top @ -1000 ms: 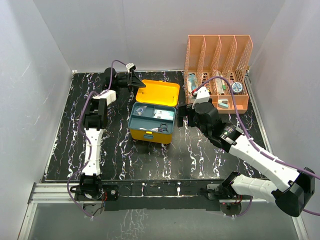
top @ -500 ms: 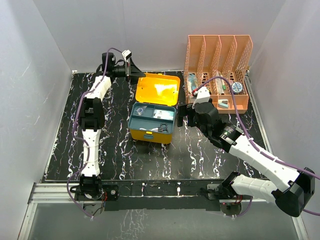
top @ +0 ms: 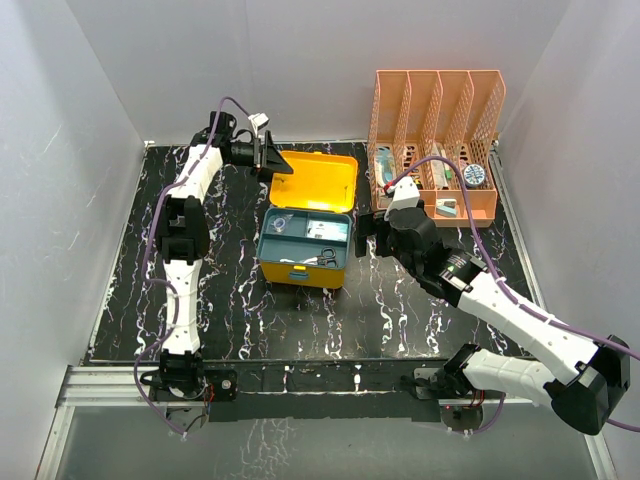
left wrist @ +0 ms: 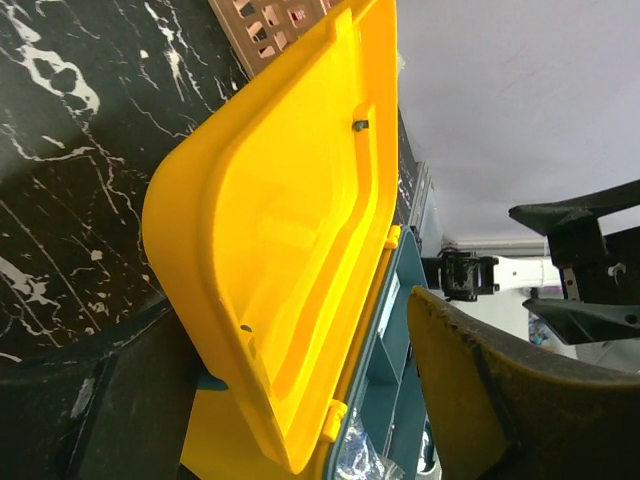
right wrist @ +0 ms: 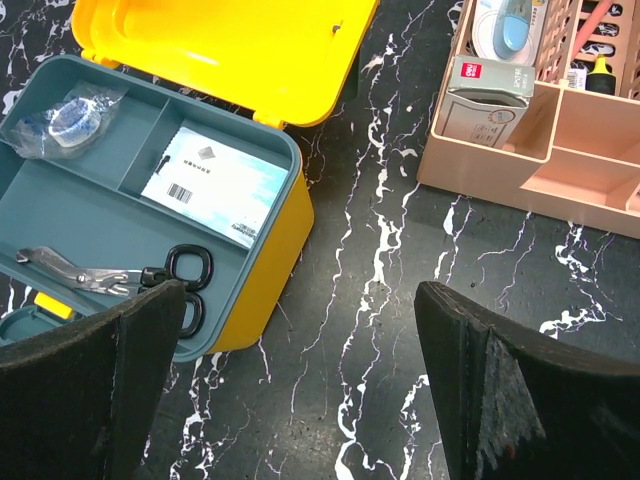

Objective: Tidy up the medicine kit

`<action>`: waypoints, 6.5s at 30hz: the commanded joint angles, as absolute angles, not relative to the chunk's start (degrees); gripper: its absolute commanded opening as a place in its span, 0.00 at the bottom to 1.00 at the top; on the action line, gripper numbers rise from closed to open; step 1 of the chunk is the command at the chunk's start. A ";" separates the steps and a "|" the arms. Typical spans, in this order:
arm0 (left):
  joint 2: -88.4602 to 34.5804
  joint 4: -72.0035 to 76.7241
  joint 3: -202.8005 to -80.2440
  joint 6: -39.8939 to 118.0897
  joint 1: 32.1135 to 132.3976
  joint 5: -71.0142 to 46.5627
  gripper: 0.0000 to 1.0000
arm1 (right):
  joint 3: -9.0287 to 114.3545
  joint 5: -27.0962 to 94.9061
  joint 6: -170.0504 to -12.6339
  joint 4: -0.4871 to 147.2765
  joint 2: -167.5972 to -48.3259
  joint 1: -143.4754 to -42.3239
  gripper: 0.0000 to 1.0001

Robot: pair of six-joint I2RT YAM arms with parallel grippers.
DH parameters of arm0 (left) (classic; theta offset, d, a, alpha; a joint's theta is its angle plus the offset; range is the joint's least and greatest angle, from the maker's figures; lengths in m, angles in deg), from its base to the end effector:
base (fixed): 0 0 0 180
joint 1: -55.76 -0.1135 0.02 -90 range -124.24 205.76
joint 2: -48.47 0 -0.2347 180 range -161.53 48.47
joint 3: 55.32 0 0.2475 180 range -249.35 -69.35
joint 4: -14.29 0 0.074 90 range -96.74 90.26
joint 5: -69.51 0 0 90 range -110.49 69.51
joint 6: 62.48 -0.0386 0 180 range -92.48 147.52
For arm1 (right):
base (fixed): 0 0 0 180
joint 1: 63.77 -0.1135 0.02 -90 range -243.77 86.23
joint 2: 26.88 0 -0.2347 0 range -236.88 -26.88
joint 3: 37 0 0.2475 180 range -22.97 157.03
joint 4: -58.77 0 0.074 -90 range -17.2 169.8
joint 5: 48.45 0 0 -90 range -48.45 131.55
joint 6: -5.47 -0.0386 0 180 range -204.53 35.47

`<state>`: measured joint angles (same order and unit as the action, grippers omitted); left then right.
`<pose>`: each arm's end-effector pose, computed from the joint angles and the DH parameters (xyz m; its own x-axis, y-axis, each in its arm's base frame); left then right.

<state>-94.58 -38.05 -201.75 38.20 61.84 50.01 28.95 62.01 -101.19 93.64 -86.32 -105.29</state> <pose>0.5049 -0.0904 0.2036 -0.8576 0.0291 -0.5134 0.5005 0.2766 -0.8204 0.1913 0.1513 0.2913 -0.4527 -0.0421 -0.8906 -0.2724 0.9577 0.0932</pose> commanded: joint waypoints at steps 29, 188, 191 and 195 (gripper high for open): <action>-71.78 -59.78 -200.33 20.84 64.79 53.93 0.76 | 25.93 70.57 -103.74 90.72 -76.07 -105.30 0.98; -64.35 -43.95 -168.97 13.10 53.96 31.96 0.75 | 36.09 102.86 -108.46 45.53 -128.53 -142.30 0.72; -64.30 -44.24 -168.68 12.77 53.95 31.98 0.75 | 36.17 103.21 -107.77 44.69 -128.69 -142.15 0.73; -64.52 -45.04 -168.43 11.92 53.99 32.15 0.75 | 36.19 103.89 -106.76 43.53 -129.07 -142.08 0.73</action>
